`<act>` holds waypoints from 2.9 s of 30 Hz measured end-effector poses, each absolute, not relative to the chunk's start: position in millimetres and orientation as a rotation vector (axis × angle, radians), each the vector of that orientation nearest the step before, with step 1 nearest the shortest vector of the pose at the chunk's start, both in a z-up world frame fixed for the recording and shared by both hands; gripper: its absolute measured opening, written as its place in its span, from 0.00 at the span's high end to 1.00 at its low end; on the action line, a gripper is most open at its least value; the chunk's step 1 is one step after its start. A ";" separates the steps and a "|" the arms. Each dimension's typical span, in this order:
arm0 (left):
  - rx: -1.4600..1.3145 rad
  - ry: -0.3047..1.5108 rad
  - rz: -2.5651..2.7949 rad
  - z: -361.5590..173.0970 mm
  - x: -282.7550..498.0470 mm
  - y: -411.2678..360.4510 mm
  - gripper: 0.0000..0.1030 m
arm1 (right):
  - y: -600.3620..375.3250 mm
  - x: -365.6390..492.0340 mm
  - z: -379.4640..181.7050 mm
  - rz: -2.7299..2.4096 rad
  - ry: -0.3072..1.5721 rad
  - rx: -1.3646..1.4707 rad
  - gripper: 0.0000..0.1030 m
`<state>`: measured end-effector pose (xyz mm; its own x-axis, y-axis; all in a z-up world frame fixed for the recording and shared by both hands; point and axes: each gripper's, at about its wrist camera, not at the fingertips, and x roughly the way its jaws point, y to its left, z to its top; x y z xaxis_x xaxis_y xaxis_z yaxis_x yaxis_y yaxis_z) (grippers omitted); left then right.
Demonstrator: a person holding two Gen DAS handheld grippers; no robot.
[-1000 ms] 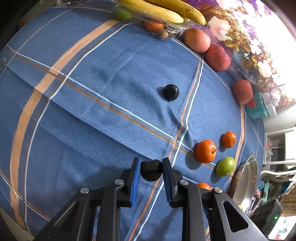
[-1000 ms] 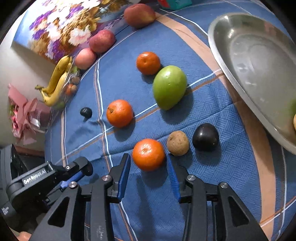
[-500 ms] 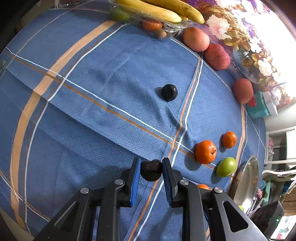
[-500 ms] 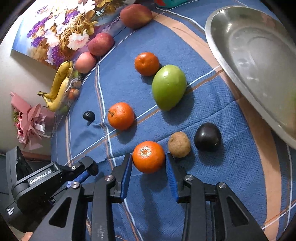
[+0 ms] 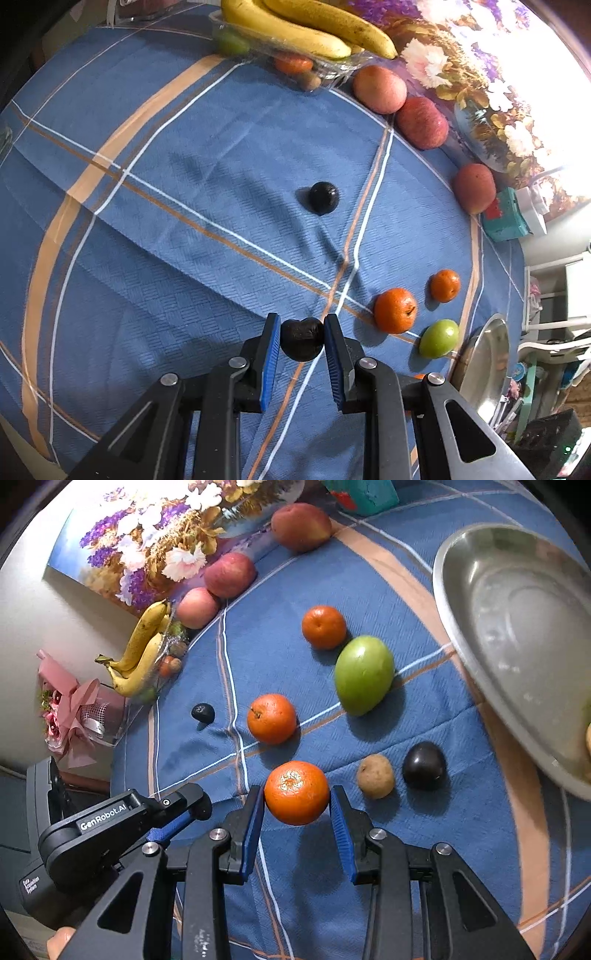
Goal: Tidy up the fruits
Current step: 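Carry both fruits over the steel plate and open both grippers to release them, then withdraw both open grippers from the plate toward the remaining fruits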
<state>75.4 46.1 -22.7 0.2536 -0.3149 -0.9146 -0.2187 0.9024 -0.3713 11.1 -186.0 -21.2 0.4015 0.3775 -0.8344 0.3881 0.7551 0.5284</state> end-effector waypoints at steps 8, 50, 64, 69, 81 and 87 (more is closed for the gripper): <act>-0.394 1.296 -0.133 -6.0 71.8 11.6 0.75 | -228.2 1.8 5.6 -0.131 1.079 0.756 0.63; 0.132 1.116 -0.705 -14.3 13.7 -216.7 0.54 | -355.5 -46.8 -2.7 -0.612 1.002 0.704 0.62; 0.029 1.250 -0.487 -14.9 40.3 -165.1 0.49 | -343.9 -40.3 7.1 -0.582 0.989 0.650 0.55; -0.077 1.322 -0.348 -21.9 57.8 -120.6 0.44 | -331.0 -33.7 10.5 -0.548 1.006 0.593 0.56; -0.115 1.248 -0.126 -4.5 73.6 -34.5 0.00 | -251.0 -3.9 15.8 -0.334 1.064 0.341 0.24; -0.177 1.241 -0.046 -7.6 77.4 -7.3 0.00 | -236.2 2.9 13.2 -0.265 1.072 0.305 0.17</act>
